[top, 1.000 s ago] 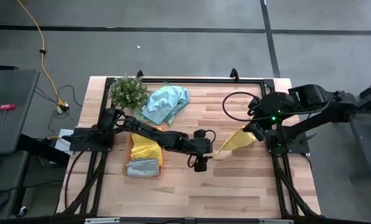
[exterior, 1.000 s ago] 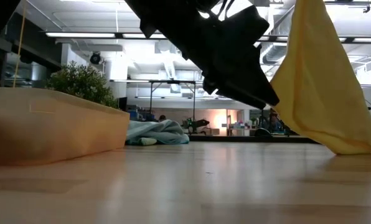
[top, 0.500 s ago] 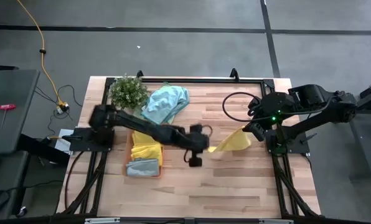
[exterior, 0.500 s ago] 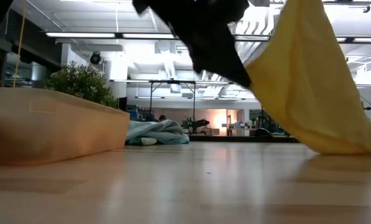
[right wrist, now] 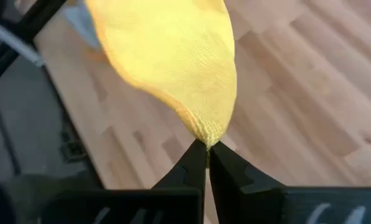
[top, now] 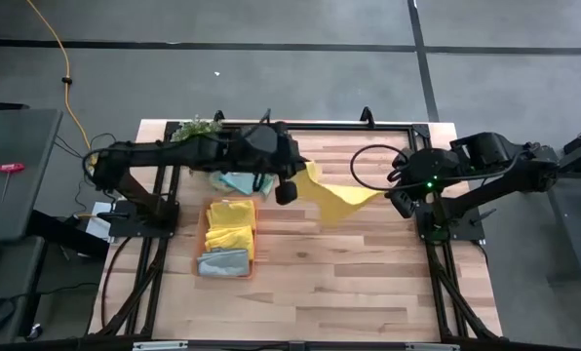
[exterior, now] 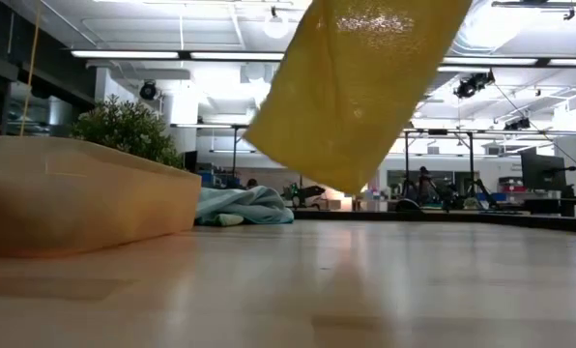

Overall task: Fold microfiber towels
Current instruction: Fold the yellow microfiber towel

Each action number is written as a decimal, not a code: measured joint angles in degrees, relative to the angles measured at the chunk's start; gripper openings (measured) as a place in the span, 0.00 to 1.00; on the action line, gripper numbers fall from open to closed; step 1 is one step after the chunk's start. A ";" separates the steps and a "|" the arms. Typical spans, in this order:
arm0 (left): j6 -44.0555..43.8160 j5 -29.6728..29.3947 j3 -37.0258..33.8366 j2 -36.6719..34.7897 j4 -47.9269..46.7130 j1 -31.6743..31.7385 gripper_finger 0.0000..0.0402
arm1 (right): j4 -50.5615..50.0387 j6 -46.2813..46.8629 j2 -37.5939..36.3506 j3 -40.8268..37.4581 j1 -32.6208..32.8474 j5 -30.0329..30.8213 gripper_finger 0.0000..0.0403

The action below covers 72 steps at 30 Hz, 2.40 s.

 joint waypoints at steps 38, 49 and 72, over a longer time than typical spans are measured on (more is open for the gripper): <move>-12.84 13.57 1.39 11.10 -24.88 -9.34 0.00 | -10.69 19.68 6.45 -1.68 11.57 -10.13 0.00; -12.43 5.66 -0.74 22.09 -17.23 -6.01 0.00 | -2.22 21.07 6.09 -24.83 8.00 -5.52 0.00; -7.96 -6.88 -0.70 29.76 -10.72 4.01 0.00 | 21.59 16.70 3.66 -49.51 -14.57 10.58 0.00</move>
